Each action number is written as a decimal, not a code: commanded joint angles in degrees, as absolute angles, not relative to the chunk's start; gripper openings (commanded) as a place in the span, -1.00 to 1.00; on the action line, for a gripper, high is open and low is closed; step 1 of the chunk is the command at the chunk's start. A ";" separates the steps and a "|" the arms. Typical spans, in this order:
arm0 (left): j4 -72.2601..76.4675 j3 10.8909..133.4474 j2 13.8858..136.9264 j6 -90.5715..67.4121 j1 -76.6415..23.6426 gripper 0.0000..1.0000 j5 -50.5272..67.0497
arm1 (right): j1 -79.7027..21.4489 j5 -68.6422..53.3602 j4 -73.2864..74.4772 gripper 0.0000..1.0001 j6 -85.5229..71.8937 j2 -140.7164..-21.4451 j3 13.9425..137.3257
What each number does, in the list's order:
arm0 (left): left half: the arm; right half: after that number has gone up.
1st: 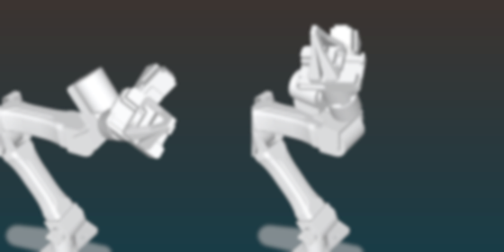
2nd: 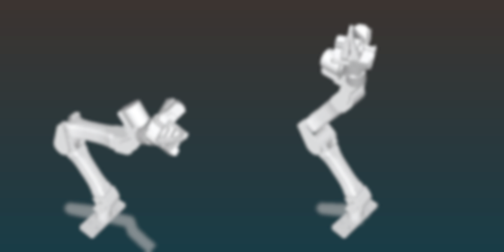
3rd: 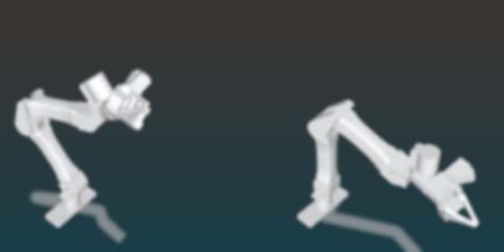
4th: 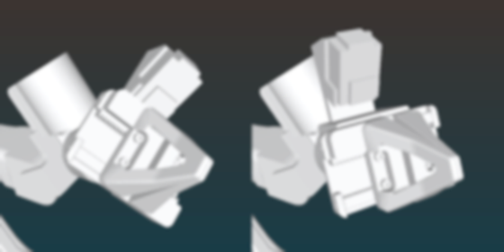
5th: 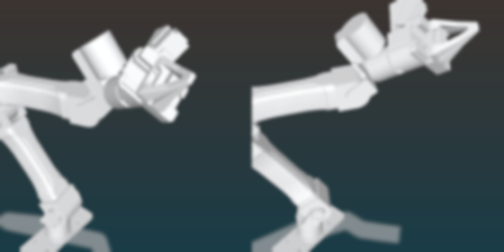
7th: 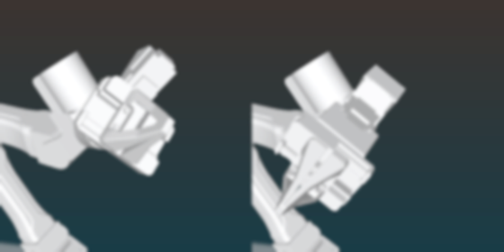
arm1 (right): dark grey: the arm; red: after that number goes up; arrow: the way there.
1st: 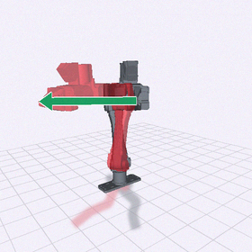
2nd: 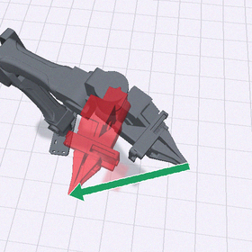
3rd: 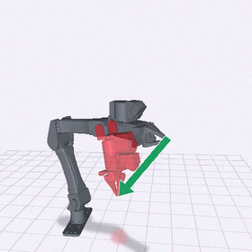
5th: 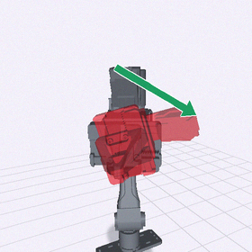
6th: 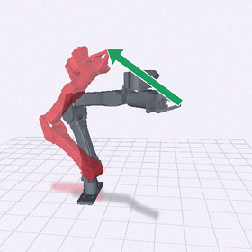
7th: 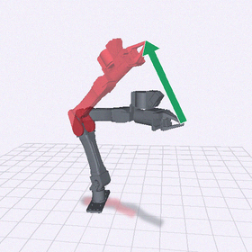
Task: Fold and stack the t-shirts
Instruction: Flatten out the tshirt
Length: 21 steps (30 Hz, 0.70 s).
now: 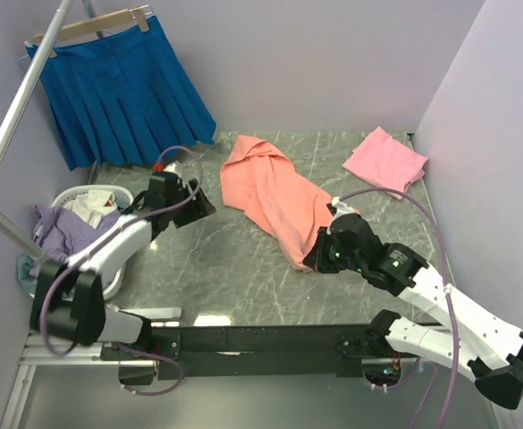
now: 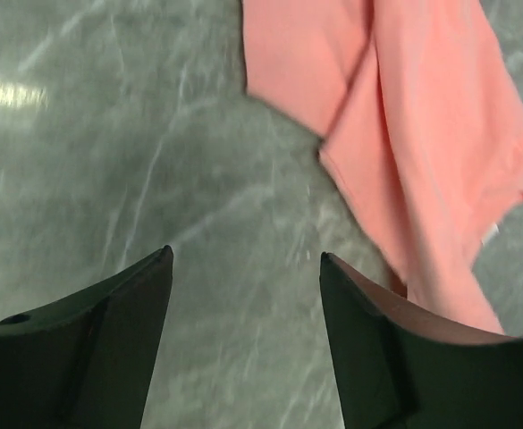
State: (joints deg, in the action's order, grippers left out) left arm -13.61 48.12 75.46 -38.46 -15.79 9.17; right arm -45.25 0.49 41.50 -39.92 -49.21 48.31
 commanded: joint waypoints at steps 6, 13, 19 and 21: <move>7.99 64.66 98.05 -41.39 -19.15 0.40 11.78 | -45.61 5.10 36.13 -1.00 -38.85 -58.17 48.34; 7.84 77.15 112.13 -41.31 -21.97 0.36 11.52 | -45.35 3.69 33.84 -1.00 -37.27 -61.70 48.08; 0.18 80.07 119.35 -40.43 -24.08 0.28 6.16 | -44.47 7.64 36.56 -1.00 -35.77 -60.03 49.74; -1.48 79.55 120.49 -40.26 -24.43 0.27 4.23 | -43.68 8.43 37.44 -1.00 -35.16 -58.98 50.45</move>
State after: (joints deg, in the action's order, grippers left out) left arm 3.46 78.81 118.34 -41.17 -23.53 8.80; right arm -44.93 4.80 36.69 -36.99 -61.63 48.31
